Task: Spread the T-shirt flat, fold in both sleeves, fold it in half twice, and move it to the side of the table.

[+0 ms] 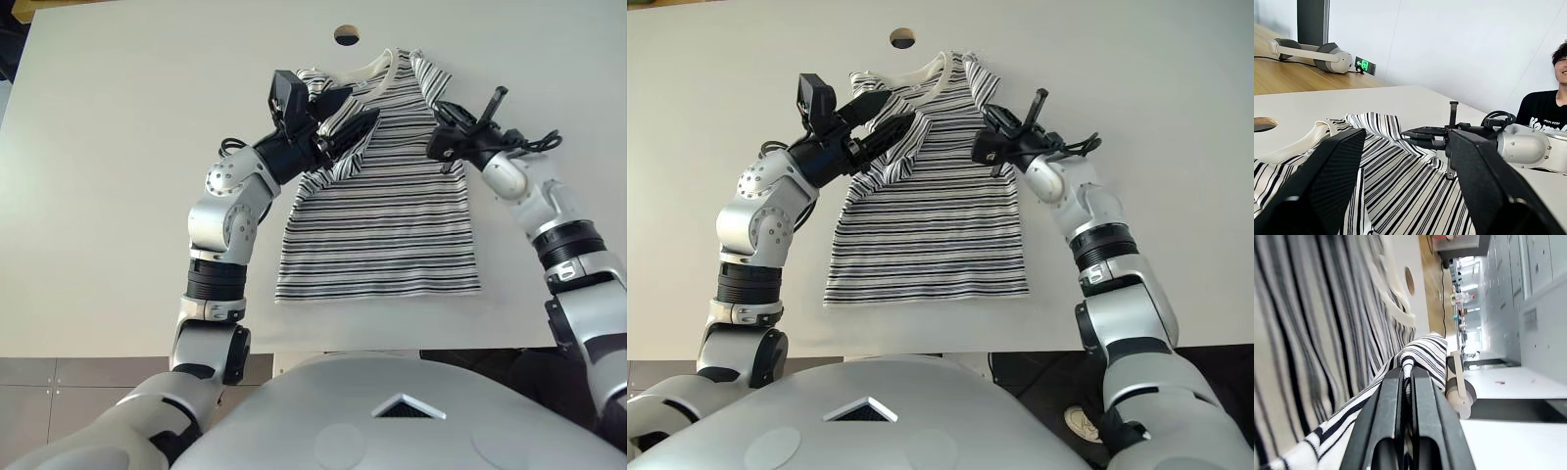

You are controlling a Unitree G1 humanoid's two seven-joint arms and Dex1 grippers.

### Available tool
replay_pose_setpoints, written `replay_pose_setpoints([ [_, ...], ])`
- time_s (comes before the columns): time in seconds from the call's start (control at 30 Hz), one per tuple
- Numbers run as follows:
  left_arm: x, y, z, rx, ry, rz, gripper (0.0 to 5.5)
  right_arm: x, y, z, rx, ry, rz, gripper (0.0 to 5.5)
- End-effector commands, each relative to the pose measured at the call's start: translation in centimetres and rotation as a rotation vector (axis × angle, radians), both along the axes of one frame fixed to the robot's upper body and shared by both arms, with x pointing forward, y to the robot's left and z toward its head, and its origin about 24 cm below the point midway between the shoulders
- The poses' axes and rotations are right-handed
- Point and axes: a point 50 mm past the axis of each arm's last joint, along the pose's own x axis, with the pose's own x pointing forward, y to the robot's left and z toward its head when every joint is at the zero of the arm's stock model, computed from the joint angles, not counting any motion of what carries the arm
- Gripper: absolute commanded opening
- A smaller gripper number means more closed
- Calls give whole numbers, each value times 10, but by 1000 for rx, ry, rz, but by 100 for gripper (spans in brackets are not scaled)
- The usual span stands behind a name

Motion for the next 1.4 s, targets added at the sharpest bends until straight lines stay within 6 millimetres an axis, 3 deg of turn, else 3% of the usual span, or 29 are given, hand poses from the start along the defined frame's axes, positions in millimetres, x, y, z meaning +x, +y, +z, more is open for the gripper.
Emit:
replay_pose_setpoints([
  [0.03, 5, 2, 3, -1, -7, 17, 318, -1, 0, -4, -158, -76, 39, 15],
  [0.23, 8, 3, 2, 2, 2, 28, 318, -1, 3, -6, -245, -155, 78, 15],
  [0.5, 11, 3, 1, 2, 8, 31, 318, -3, 7, -2, -233, -177, 117, 162],
  [0.63, 12, 3, 1, 1, 10, 35, 318, -9, 12, 0, -213, -188, 149, 162],
  [0.8, 13, 5, 2, -4, 8, 43, 318, -28, 28, 12, -78, -177, 212, 162],
  [0.9, 14, 7, 4, -3, -4, 50, 318, -35, 29, 25, 95, -84, 197, 162],
  [0.97, 15, 13, 9, 56, -89, 91, 318, -37, 21, 38, 317, 73, 154, 162],
  [1.03, 12, 29, 18, 247, -316, 137, 318, -40, 1, 53, 477, 186, 175, 162],
  [1.13, -8, 63, 25, 569, -638, 63, 318, -53, -46, 58, 448, 314, 239, 162],
  [1.2, -32, 85, 26, 739, -785, -93, 318, -68, -72, 60, 394, 400, 262, 162],
  [1.3, -69, 115, 20, 941, -797, -359, 335, -92, -98, 60, 286, 542, 261, 165],
  [1.4, -89, 140, 11, 1145, -711, -565, 372, -115, -113, 58, 175, 685, 261, 165],
])
